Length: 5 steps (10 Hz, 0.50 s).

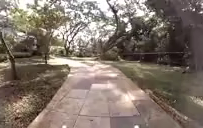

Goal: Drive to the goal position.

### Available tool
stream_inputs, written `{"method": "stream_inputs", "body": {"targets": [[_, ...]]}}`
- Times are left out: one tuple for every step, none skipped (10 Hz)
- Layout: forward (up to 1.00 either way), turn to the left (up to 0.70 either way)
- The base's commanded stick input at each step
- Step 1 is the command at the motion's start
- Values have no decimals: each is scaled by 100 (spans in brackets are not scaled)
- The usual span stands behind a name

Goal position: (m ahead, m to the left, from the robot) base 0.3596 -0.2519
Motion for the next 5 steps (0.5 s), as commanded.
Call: {"method": "stream_inputs", "body": {"targets": [[45, 0], [45, 0], [45, 0], [45, 0], [45, 0]]}}
